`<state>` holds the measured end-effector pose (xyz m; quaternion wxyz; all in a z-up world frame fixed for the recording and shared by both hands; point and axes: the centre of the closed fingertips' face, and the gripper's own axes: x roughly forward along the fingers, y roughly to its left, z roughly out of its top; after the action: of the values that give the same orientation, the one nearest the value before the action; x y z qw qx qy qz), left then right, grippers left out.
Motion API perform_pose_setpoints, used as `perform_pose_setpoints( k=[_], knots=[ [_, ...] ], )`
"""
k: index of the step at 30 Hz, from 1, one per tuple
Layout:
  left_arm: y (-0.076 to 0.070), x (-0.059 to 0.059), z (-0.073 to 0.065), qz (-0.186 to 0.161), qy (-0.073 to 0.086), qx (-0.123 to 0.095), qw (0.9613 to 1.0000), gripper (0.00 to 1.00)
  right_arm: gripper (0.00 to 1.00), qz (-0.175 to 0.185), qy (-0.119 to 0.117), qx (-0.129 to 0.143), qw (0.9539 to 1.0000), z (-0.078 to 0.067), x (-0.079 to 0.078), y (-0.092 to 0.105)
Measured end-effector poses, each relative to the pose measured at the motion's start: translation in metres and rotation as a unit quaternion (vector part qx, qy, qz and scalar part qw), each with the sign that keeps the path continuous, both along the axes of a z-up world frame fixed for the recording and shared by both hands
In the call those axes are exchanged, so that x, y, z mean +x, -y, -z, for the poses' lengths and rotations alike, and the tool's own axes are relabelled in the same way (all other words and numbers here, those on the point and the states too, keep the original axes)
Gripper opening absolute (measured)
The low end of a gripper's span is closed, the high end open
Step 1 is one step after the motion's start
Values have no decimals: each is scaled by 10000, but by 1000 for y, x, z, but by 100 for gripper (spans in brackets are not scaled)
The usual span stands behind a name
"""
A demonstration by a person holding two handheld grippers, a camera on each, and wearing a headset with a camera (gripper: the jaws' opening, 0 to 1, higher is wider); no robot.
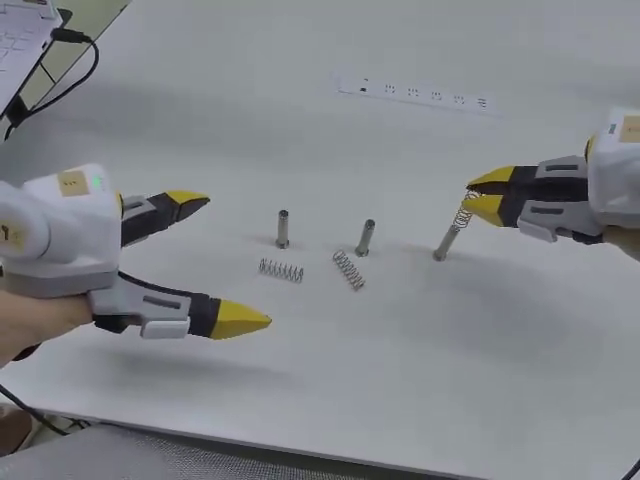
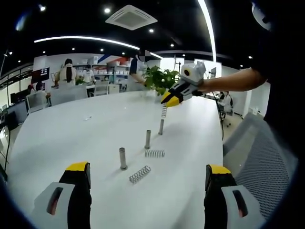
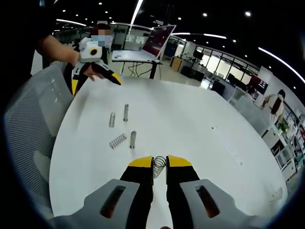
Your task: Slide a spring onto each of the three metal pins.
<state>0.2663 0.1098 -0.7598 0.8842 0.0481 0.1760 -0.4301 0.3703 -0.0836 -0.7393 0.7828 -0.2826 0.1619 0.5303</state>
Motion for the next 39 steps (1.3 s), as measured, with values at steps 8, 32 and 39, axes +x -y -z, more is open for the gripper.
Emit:
perform_pose_setpoints(
  k=[8, 32, 39],
  knots=[
    [1, 0, 3, -5, -34, 0, 10000, 98, 6, 53, -37, 8, 10000, 2, 1, 1],
    [0, -1, 5, -4, -82, -4, 10000, 97, 7, 147, -156, 52, 9998, 10, 3, 0],
    [-1, -2, 6, -10, -95, -3, 10000, 97, 7, 166, -197, 50, 9997, 13, 3, 0]
  ],
)
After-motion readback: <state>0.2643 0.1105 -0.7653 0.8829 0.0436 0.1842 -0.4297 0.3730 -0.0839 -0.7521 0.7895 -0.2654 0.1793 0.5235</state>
